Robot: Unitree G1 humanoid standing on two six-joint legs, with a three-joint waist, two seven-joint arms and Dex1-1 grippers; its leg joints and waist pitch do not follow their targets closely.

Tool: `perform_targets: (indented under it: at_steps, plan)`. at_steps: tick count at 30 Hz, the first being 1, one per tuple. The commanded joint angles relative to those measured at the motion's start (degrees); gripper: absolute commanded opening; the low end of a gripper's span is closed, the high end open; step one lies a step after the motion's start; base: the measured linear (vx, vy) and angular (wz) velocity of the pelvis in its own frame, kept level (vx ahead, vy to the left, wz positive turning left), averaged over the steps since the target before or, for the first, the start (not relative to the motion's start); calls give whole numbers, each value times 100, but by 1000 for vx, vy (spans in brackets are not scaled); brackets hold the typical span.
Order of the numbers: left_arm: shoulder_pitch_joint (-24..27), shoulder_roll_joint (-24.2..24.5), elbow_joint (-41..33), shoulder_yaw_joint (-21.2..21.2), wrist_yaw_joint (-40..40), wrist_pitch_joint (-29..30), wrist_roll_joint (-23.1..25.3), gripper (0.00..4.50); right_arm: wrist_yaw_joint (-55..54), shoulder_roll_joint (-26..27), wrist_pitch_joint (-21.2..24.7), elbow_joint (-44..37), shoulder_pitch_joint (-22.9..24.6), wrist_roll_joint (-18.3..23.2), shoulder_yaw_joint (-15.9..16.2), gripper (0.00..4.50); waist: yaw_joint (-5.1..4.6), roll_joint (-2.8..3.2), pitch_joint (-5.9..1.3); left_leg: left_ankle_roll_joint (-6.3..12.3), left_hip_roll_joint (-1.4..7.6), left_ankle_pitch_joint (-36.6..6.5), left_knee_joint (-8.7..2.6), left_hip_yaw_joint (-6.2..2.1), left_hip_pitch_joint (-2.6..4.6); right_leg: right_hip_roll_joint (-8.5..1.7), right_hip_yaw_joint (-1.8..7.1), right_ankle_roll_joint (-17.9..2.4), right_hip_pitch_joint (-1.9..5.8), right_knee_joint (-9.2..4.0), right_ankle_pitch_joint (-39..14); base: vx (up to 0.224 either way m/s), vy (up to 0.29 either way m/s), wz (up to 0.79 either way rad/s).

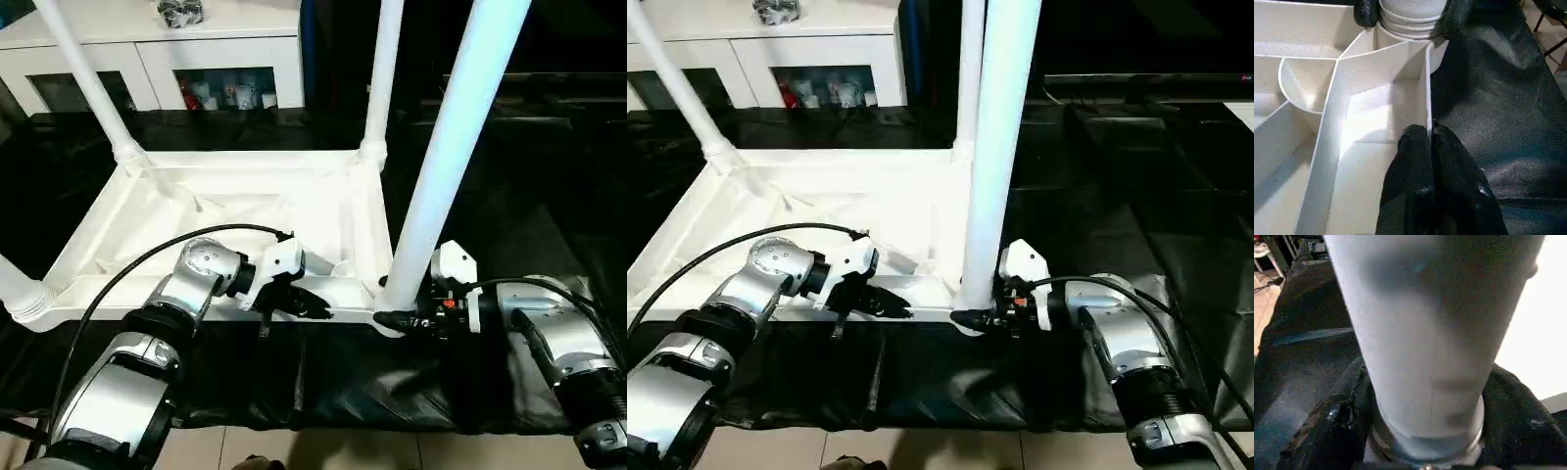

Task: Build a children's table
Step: Rotate leg to tighten

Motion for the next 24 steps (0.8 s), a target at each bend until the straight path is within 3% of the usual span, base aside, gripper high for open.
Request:
perform_targets:
  at_steps: [1,4,9,12,19,20,24]
  plan:
    - [-120,-75,9,-20,9,22,-58,0,-512,235,130,35,-39,-39,-96,271,-10,-98,-373,576,282,-1091,-413,-142,204,-89,-6,-1544,201,-248,-443,0,0,0]
    - [-153,-205,116,34,480,204,2,0,-1418,528,131,207,-51,-311,-194,269,-35,-103,-365,478,274,-1113,-427,-142,192,-88,-7,-1520,189,-252,-540,0,0,0]
    - [-235,-494,312,56,1455,474,194,0,-2943,1098,279,456,-38,-627,-352,266,-163,-99,-343,159,256,-1548,-487,-160,216,-76,4,-1344,160,-324,-1123,0,0,0]
    - [-230,-958,242,85,2329,839,262,0,-4365,1855,467,606,-57,-754,-494,266,-213,-62,-335,24,246,-1720,-516,-175,227,-79,21,-1226,129,-363,-1316,0,0,0]
    - [-101,-1510,117,8,3051,1037,347,0,-4923,2391,319,740,-225,-1008,-299,266,-258,-34,-315,-79,221,-2202,-548,-201,251,-62,16,-906,94,-459,-1780,0,0,0]
    - [-70,-1566,102,-35,3140,1043,404,0,-5072,2459,196,781,-281,-1078,-295,301,-258,-39,-317,-61,220,-2233,-552,-209,239,-70,19,-848,97,-467,-1880,0,0,0]
    - [-43,-1522,59,-40,3134,1040,430,0,-5026,2443,110,734,-286,-971,-403,344,-258,-37,-318,-53,222,-2293,-560,-217,246,-67,23,-760,80,-483,-2035,0,0,0]
